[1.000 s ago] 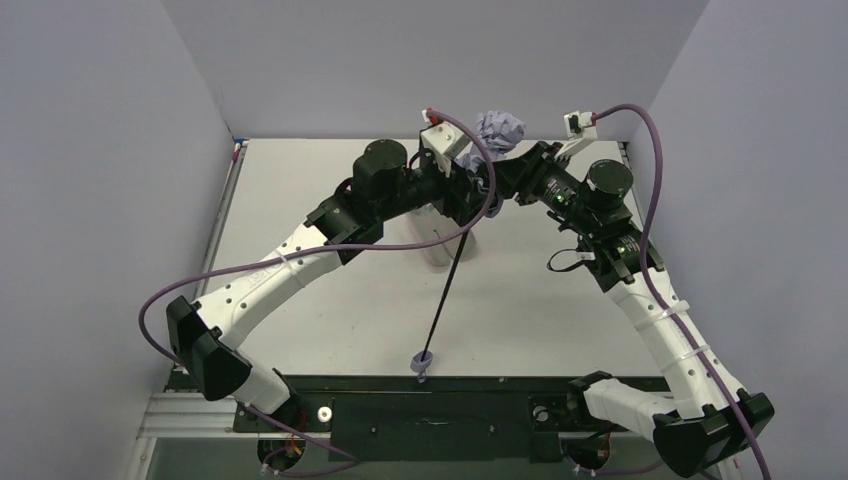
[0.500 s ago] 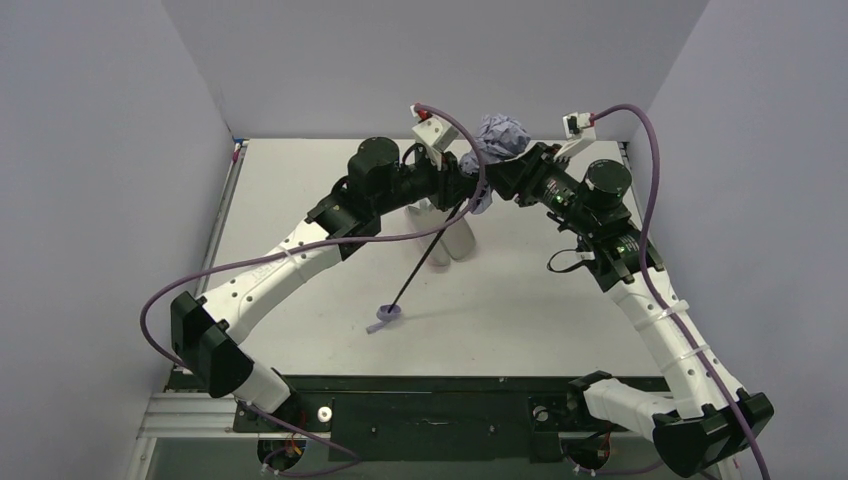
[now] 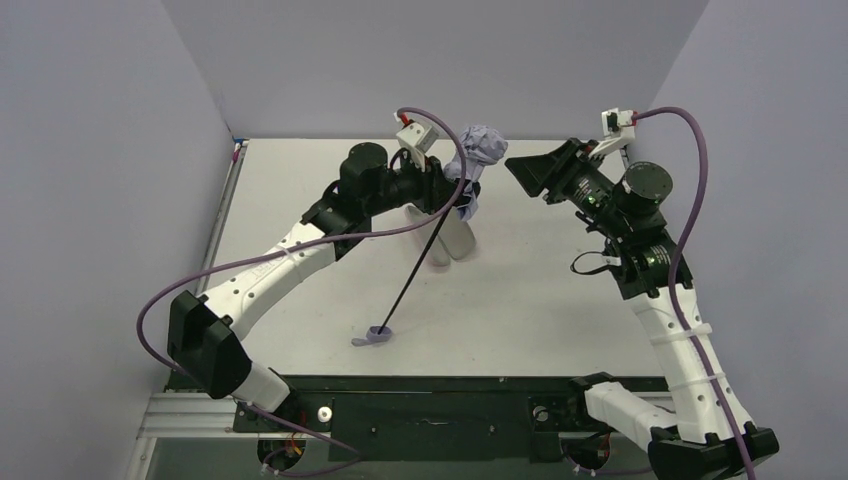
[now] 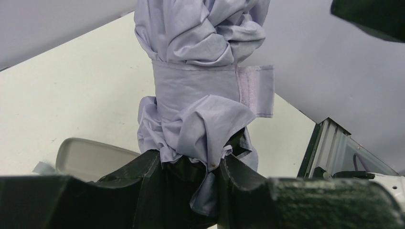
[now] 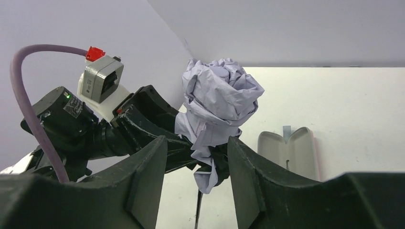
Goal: Open the umbrella
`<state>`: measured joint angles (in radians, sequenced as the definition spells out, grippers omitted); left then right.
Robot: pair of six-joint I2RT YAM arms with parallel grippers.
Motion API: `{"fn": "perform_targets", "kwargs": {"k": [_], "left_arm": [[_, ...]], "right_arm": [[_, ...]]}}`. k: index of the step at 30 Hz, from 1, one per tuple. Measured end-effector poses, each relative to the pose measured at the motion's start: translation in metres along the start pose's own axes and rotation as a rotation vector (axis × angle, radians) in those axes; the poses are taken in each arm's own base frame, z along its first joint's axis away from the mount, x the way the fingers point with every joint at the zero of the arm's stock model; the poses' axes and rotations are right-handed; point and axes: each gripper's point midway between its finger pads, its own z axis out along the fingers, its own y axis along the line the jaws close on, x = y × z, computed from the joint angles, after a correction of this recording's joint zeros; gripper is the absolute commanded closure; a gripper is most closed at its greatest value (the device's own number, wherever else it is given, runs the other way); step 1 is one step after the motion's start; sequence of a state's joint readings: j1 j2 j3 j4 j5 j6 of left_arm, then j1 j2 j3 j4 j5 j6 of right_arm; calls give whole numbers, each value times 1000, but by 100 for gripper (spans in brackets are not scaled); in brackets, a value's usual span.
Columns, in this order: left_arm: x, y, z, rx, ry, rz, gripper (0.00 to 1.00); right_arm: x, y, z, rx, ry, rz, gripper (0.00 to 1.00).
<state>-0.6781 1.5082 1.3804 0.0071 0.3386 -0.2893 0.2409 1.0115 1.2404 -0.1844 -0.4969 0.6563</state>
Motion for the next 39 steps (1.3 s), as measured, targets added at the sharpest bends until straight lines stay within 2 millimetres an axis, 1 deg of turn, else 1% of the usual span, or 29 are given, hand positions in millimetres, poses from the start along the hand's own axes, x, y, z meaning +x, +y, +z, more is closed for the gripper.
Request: {"fn": "perform_targets", "kwargs": {"k": [1, 4, 6, 9, 14, 17, 19, 21, 23, 25, 28, 36, 39], "left_arm": [[-1, -2, -1, 4, -2, -4, 100], [-5, -6, -3, 13, -14, -9, 100], [-8, -8, -5, 17, -26, -5, 100], [-12, -12, -7, 23, -39, 2, 100], [-12, -18, -9, 34, -49, 28, 100], [-9, -24, -9, 43, -46, 51, 100], [-9, -28, -9, 48, -48, 65, 100], [-9, -28, -9, 42, -50, 73, 100], [-10, -28, -9, 41, -53, 81, 100], [-10, -27, -9, 38, -54, 87, 100], [-11, -27, -10, 38, -54, 91, 100], [-9, -27, -9, 35, -51, 115, 100], [-5, -26, -9, 28, -41, 114, 100]], "right_arm": [[1, 2, 1, -3, 3, 1, 55], [11, 9, 4, -12, 27, 9, 62], [17, 15, 6, -21, 40, 14, 65], [23, 19, 9, -28, 56, 27, 66], [34, 15, 19, -10, 84, 59, 66], [44, 15, 26, -11, 113, 72, 66], [49, 16, 29, -14, 128, 75, 70], [52, 17, 31, -16, 136, 76, 76], [53, 19, 31, -17, 138, 74, 82], [54, 19, 31, -16, 138, 72, 92], [54, 17, 32, -5, 134, 63, 100], [55, 8, 32, 32, 133, 41, 100], [58, 1, 30, 57, 143, 8, 100]]}}
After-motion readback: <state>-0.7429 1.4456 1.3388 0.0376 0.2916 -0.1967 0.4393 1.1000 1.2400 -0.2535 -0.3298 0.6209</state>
